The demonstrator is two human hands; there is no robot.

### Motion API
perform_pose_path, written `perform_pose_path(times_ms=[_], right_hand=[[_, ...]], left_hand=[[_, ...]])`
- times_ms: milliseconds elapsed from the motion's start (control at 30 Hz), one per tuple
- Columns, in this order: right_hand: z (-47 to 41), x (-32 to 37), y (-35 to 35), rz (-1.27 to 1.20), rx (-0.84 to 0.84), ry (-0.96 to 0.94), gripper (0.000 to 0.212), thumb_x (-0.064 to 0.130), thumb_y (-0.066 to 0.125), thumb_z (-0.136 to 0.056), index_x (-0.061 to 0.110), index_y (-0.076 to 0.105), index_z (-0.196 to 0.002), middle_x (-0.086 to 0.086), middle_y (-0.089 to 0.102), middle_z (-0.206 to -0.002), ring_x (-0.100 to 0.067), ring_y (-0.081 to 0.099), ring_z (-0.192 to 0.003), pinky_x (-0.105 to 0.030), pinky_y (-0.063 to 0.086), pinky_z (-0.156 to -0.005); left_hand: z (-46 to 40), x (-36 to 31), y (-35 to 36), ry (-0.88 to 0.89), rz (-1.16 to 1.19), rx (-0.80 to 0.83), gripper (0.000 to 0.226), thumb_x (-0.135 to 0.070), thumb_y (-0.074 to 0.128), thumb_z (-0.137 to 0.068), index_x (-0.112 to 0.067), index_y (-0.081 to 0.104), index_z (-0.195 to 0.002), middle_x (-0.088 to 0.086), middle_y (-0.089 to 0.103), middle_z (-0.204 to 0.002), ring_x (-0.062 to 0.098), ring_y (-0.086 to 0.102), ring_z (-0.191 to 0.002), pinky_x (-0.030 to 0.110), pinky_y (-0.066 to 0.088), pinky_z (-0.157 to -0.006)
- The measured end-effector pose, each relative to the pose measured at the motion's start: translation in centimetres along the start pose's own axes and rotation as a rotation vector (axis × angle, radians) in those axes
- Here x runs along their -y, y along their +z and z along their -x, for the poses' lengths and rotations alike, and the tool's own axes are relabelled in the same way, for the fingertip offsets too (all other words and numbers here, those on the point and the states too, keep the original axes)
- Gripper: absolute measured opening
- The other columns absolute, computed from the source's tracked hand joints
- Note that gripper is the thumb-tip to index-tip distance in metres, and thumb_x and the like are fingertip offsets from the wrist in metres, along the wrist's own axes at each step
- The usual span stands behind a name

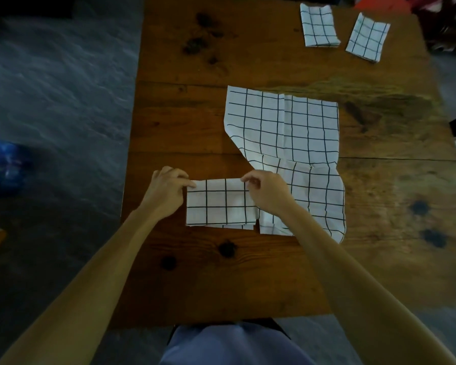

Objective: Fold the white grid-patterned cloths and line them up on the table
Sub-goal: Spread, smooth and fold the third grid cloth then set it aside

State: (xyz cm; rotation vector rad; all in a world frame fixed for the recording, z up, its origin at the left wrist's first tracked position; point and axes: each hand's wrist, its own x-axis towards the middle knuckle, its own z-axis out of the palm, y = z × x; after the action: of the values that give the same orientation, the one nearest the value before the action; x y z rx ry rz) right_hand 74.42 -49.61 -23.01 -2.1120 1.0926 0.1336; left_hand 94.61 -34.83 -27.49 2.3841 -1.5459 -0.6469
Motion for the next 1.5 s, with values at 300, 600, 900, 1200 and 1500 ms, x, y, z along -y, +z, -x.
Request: perform_pose_path(times_ms=[300, 600, 900, 1200, 1500], right_hand=[[-0.4, 1.3, 7.5, 0.393, 0.231, -0.198, 0.065, 0.039, 0.036, -0.103, 0.017, 0.003, -0.155, -0.008, -0.007, -0.162, -0.024, -0.011, -0.149, -0.042, 0.001, -0.121], [-0.1, -0.7, 9.7, 0.470, 0.159, -0.212, 0.067, 0.049, 0.020, -0.103, 0.019, -0.018, -0.150, -0.008, -0.026, -0.156, -0.024, -0.028, -0.143, -0.040, -0.016, -0.118], [-0.2, -3.5, 8.9, 0.403, 0.092, -0.100, 0.072, 0.061, 0.006, -0.097, 0.020, -0.018, -0.151, -0.003, -0.027, -0.157, -0.018, -0.030, -0.143, -0.033, -0.020, -0.115], [-0.7, -0.1, 9.2, 0.323, -0.092, -0.260, 0.058, 0.016, 0.046, -0.097, 0.011, 0.025, -0.151, -0.012, 0.023, -0.159, -0.028, 0.004, -0.150, -0.047, -0.001, -0.121], [-2.2, 1.6, 8.6, 0.336, -0.142, -0.256, 0.040, 0.017, 0.055, -0.093, 0.018, 0.052, -0.133, -0.007, 0.058, -0.126, -0.026, 0.047, -0.125, -0.046, 0.007, -0.119]], left_hand=[[0.1, -0.6, 2.4, -0.036, -0.077, -0.091, 0.040, -0.028, 0.055, -0.093, -0.017, 0.053, -0.132, 0.005, 0.054, -0.125, 0.021, 0.043, -0.117, 0.037, 0.034, -0.098], [-0.4, -1.4, 2.9, -0.092, -0.058, -0.106, 0.033, -0.028, 0.046, -0.098, -0.014, 0.054, -0.127, 0.008, 0.051, -0.123, 0.023, 0.042, -0.116, 0.037, 0.033, -0.097], [-0.9, -0.9, 3.0, -0.129, -0.070, -0.100, 0.030, -0.028, 0.051, -0.096, -0.017, 0.055, -0.123, 0.007, 0.052, -0.121, 0.024, 0.043, -0.116, 0.035, 0.032, -0.097], [-1.8, -1.4, 2.6, -0.136, -0.101, -0.081, 0.022, -0.034, 0.054, -0.093, -0.018, 0.060, -0.109, 0.003, 0.052, -0.115, 0.020, 0.043, -0.109, 0.032, 0.035, -0.090], [-0.9, -2.1, 1.1, -0.007, 0.030, -0.037, 0.011, -0.029, 0.048, -0.097, -0.020, 0.054, -0.101, -0.005, 0.058, -0.101, 0.016, 0.046, -0.104, 0.033, 0.027, -0.090]])
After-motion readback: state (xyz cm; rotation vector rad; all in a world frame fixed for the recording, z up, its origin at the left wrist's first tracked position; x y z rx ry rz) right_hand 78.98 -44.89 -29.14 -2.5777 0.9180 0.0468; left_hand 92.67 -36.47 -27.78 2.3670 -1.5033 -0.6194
